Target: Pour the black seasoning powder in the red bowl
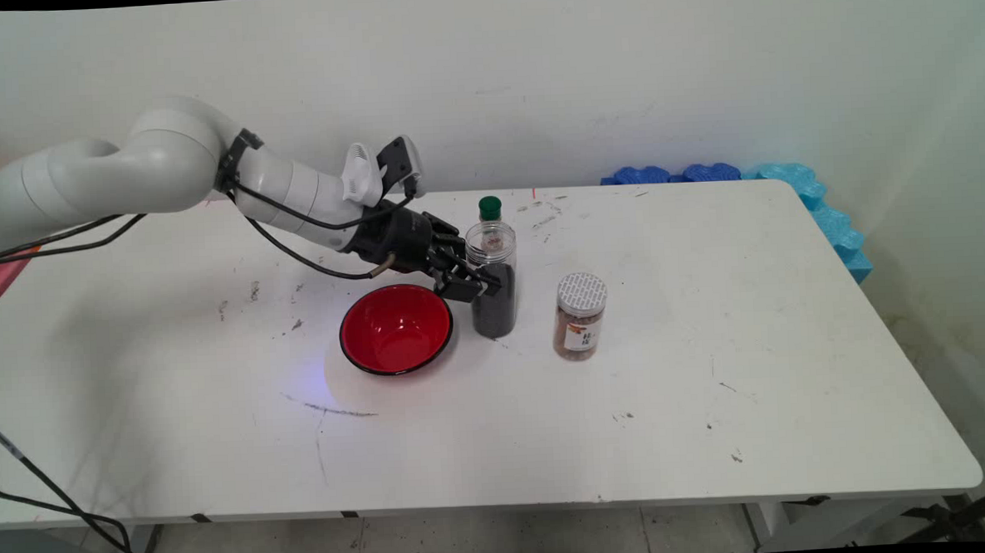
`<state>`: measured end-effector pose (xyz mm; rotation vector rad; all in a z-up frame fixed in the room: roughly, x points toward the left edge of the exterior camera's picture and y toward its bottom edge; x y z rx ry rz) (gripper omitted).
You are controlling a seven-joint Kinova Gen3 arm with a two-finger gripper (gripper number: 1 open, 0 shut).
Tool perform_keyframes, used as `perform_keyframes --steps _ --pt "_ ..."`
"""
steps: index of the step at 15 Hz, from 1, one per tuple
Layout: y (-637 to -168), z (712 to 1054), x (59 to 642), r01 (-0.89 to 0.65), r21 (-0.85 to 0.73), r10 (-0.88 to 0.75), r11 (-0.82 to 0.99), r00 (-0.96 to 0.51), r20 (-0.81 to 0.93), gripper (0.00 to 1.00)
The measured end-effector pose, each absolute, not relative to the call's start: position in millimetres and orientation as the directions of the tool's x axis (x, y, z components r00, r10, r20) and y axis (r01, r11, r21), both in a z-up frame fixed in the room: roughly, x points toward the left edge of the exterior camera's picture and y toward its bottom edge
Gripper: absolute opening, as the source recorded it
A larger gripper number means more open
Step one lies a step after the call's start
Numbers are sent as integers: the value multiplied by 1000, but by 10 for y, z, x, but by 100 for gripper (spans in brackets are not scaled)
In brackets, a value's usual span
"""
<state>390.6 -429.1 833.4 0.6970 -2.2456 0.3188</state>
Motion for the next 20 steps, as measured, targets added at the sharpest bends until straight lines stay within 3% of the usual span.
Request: perform_keyframes --steps 7,20 --pt "-4233 8640 3944 -588 -16 -379 809 -542 750 0" --pt "-3632 9722 4265 -570 -24 -310 821 -481 820 0"
